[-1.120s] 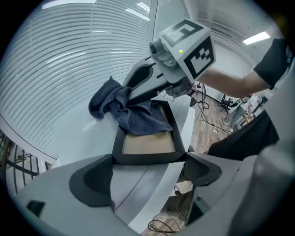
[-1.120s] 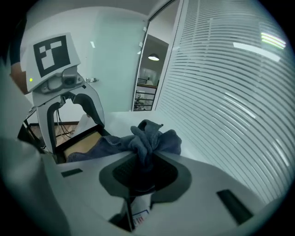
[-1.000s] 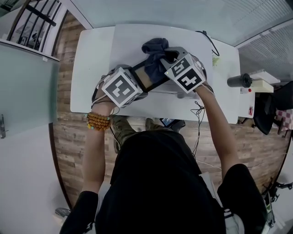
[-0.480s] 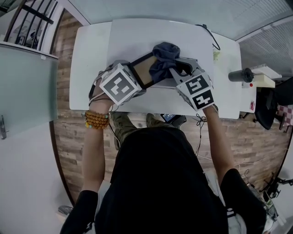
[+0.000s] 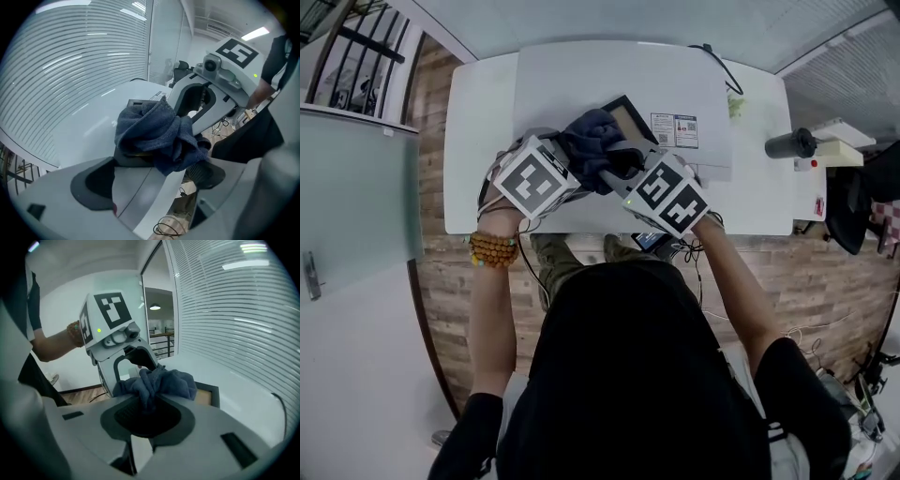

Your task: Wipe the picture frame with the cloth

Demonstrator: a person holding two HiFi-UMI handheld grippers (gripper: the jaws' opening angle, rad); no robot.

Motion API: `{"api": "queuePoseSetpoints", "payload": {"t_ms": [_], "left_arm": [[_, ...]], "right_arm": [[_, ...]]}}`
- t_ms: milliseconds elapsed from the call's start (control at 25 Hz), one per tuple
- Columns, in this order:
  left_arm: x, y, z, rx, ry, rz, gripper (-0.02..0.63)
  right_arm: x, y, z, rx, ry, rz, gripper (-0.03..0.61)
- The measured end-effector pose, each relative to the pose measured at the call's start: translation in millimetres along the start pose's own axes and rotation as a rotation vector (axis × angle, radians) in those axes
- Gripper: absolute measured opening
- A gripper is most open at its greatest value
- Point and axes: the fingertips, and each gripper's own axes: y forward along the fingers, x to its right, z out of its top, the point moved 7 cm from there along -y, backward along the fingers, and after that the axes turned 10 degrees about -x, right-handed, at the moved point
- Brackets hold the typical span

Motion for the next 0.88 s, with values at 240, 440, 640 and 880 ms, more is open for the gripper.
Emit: {"api": "queuePoseSetpoints", "payload": {"t_ms": [240,440,640,880], "left_arm": [[-0.9,0.0,-3.5,0.042,-0.014,-0.008,0.492],[-1.6,1.1,-1.6,0.02,-0.023,0.005,0.492],[-0.1,1.7,2.2,0.05,-0.062,0.013,0.492],[-0.8,0.9,0.9,0.034,-0.067,0.002,0.492]], "right_arm": [[58.9,-56.6,14.8,0.198,0.142,-0.071,0.06],[114.6,-30.3,36.3,0.06,0.071,-0.222,0.064],[114.9,4.1,23.7,-0.063,0.039,-0.284,0.063],[95.7,-5.2,8.9,-0.047,0.03,-0.334,0.061]]}}
